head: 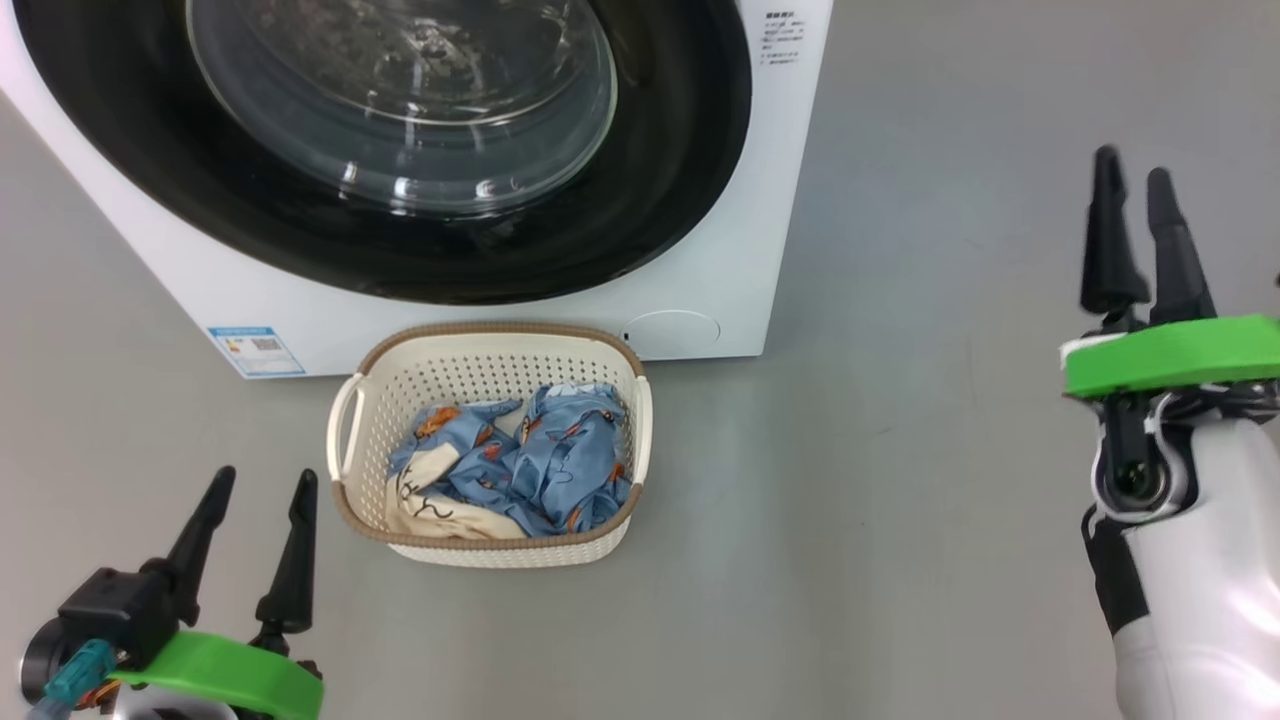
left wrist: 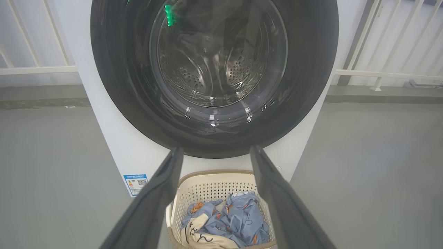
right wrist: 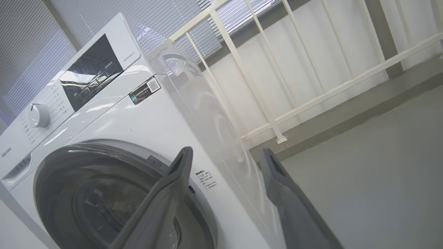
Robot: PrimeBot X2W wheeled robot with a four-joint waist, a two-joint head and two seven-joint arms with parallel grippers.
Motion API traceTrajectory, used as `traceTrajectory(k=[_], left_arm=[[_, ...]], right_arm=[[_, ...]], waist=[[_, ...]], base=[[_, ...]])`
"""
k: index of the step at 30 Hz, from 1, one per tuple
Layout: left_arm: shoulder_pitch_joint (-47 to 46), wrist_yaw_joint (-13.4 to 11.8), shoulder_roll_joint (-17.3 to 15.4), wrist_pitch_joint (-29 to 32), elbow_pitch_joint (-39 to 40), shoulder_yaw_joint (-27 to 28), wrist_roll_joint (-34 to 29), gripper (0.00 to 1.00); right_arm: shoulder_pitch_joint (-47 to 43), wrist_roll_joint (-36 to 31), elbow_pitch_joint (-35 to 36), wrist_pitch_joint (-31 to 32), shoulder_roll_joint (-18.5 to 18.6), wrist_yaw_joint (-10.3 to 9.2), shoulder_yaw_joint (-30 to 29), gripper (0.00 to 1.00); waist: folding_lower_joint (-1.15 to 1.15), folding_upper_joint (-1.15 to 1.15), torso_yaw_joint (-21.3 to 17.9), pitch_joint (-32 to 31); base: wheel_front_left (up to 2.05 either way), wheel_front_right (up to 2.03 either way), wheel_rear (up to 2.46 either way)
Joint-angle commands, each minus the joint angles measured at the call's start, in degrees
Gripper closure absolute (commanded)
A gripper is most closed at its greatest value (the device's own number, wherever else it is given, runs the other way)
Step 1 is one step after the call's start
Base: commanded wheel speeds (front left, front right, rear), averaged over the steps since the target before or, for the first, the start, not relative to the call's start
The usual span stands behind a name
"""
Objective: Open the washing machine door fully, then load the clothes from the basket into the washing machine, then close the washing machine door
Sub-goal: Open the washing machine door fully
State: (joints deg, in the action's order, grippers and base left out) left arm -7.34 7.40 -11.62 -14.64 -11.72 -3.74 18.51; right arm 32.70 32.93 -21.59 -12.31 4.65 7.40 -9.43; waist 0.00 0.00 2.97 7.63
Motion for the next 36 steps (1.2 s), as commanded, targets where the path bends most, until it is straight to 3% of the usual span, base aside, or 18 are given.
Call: traceTrajectory(k=[1, 5, 7, 8, 9, 11, 12, 24, 36], left_arm=[[-2.4, 0.1, -1.5, -0.4, 1.5, 1.6, 0.4, 0.00], [-2.9, 0.1, -1.6, -0.4, 1.2, 1.2, 0.8, 0.00], [-3.1, 0.1, -1.6, -0.4, 1.2, 1.1, 0.9, 0.00], [-3.2, 0.1, -1.6, -0.4, 1.1, 1.0, 1.1, 0.00], [-3.3, 0.1, -1.7, -0.4, 1.1, 0.9, 1.1, 0.00], [-3.6, 0.1, -1.7, -0.4, 1.1, 0.8, 1.3, 0.00], [-3.8, 0.1, -1.7, -0.4, 1.1, 0.7, 1.4, 0.00], [-5.6, 0.1, -1.5, -0.4, 0.7, 0.3, 2.4, 0.00], [-7.9, 0.1, -1.0, -0.4, 1.1, -1.0, 3.2, 0.00]], right_arm=[[2.4, 2.7, 0.5, 0.7, -0.9, 0.09, 0.2, 0.00], [4.4, 9.5, -1.9, 2.4, -1.4, 0.09, -2.7, 0.00], [4.9, 11.8, -2.8, 3.0, -1.5, 0.09, -3.6, 0.05], [5.4, 14.2, -3.9, 3.9, -1.6, 0.09, -4.4, 0.20], [6.0, 16.3, -4.9, 4.4, -1.7, 0.09, -5.2, 0.45], [7.3, 21.1, -7.4, 5.7, -1.7, 0.09, -6.0, 0.87], [8.0, 23.1, -8.6, 6.1, -1.7, 0.09, -6.1, 1.00], [20.0, 37.1, -22.4, 12.9, -1.8, 0.09, -6.1, 1.00], [35.3, 36.2, -31.4, 16.6, -1.7, 0.09, -7.3, 1.00]], waist=[[0.00, 0.00, 0.5, 0.6], [0.00, 0.00, 1.0, 1.5], [0.00, 0.00, 1.1, 1.7], [0.00, 0.00, 1.2, 1.9], [0.00, 0.00, 1.3, 2.1], [0.00, 0.00, 1.6, 2.6], [0.00, 0.00, 1.8, 2.9], [0.00, 0.00, 3.8, 6.2], [0.00, 0.00, 6.1, 11.1]], base=[[0.00, 0.00, 0.00], [0.00, 0.00, 0.00], [0.00, 0.00, 0.00], [0.00, 0.00, 0.00], [0.00, 0.00, 0.00], [0.00, 0.00, 0.00], [0.00, 0.00, 0.00], [0.00, 0.00, 0.00], [0.00, 0.00, 0.00]])
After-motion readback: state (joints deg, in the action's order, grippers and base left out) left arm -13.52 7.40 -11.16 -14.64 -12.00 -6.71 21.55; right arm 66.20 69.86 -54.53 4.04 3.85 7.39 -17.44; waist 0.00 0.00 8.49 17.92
